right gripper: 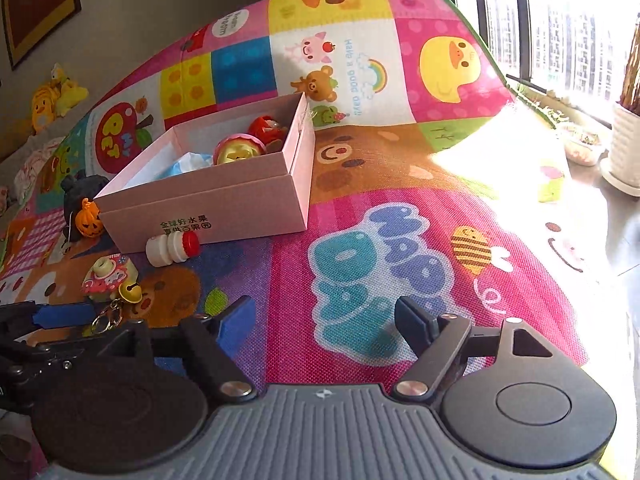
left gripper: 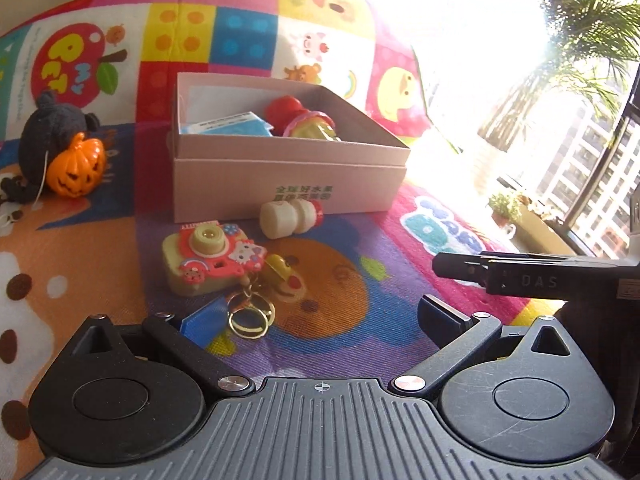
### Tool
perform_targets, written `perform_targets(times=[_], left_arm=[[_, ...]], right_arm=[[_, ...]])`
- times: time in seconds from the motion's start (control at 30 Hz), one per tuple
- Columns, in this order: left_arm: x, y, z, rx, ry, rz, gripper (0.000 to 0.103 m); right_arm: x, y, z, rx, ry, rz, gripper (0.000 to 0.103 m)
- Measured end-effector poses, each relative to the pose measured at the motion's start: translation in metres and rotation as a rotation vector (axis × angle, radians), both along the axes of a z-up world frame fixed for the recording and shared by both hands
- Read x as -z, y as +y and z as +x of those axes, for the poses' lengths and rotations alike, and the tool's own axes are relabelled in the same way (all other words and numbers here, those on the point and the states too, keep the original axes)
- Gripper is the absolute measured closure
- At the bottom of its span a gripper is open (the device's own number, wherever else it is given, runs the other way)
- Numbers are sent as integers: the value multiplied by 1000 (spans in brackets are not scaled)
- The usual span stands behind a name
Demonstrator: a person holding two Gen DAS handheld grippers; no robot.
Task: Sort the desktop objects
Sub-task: 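Grasp the pink keychain toy with left while right grasps the white bottle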
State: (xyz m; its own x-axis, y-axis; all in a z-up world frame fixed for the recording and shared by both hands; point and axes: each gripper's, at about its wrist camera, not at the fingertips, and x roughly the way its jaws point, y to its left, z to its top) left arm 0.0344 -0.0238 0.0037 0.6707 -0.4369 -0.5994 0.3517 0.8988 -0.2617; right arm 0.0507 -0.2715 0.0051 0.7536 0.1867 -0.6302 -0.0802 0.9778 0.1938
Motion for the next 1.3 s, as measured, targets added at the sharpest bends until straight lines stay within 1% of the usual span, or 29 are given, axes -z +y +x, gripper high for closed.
perform_targets(times=[0.03, 0.13, 0.17, 0.2, 0.23, 0.27, 0.33, 0.37, 0.4, 0.47, 0.53, 0.6, 0.7, 0.73, 0.77, 0.83, 0.9, 1.0, 1.03, 1.07, 1.1, 1.13, 1.17, 1.3], left_arm=[[-1, 1, -1, -17, -6, 3, 0], [-3, 9, 8, -145, -8, 27, 0], [-3, 16, 15, -213, 9, 34, 0], [-2, 19, 20, -253, 26, 36, 0], [-1, 22, 27, -290, 50, 35, 0], [-1, 25, 31, -306, 60, 31, 1], [-2, 21, 36, -312, 50, 54, 7], [-2, 17, 38, -307, 41, 76, 14], [-2, 12, 41, -298, 30, 99, 17], [-1, 6, 44, -290, 7, 143, 20], [1, 2, 45, -288, -21, 189, 23], [1, 3, 41, -280, -37, 197, 29], [-1, 12, 29, -282, -50, 200, 32], [-2, 17, 23, -280, -48, 196, 32], [-2, 22, 17, -276, -45, 190, 32], [-3, 30, 5, -272, -40, 183, 32], [-4, 39, -7, -275, -35, 177, 32], [-4, 51, -17, -298, -20, 170, 32], [-4, 53, -18, -302, -18, 167, 32], [-3, 56, -19, -308, -16, 163, 31], [-2, 58, -20, -314, -14, 158, 30], [-2, 59, -19, -316, -13, 155, 29], [-1, 60, -19, -320, -13, 152, 28], [1, 55, -16, -316, -23, 164, 23]], right_arm=[[0, -1, 0, 5, -1, 5, 24], [0, 0, -1, 12, -7, -2, 20], [0, 0, -1, 14, -9, -7, 19], [0, 1, -1, 14, -11, -11, 19], [0, 2, -2, 14, -12, -14, 18], [0, 2, -2, 14, -13, -18, 18], [1, 3, -2, 17, -13, -28, 17], [1, 4, -2, 16, -12, -34, 17], [1, 6, -1, 13, -9, -45, 16], [1, 12, 2, -11, 5, -71, 15], [-2, 21, 7, -61, 13, -105, 15], [-10, 34, 12, -116, 7, -129, 15], [-27, 56, 23, -196, -3, -115, 15], [-30, 64, 28, -216, 2, -108, 18], [-32, 73, 34, -235, 11, -104, 23], [-31, 93, 46, -271, 27, -118, 28], [-27, 112, 56, -296, 35, -147, 28], [-16, 137, 72, -292, 56, -195, 30], [-13, 141, 76, -285, 70, -203, 36], [-10, 143, 79, -279, 86, -207, 47], [-10, 145, 79, -269, 78, -212, 48], [-11, 145, 79, -269, 81, -218, 57], [-12, 145, 78, -272, 86, -218, 60], [-17, 137, 72, -273, 89, -241, 60]])
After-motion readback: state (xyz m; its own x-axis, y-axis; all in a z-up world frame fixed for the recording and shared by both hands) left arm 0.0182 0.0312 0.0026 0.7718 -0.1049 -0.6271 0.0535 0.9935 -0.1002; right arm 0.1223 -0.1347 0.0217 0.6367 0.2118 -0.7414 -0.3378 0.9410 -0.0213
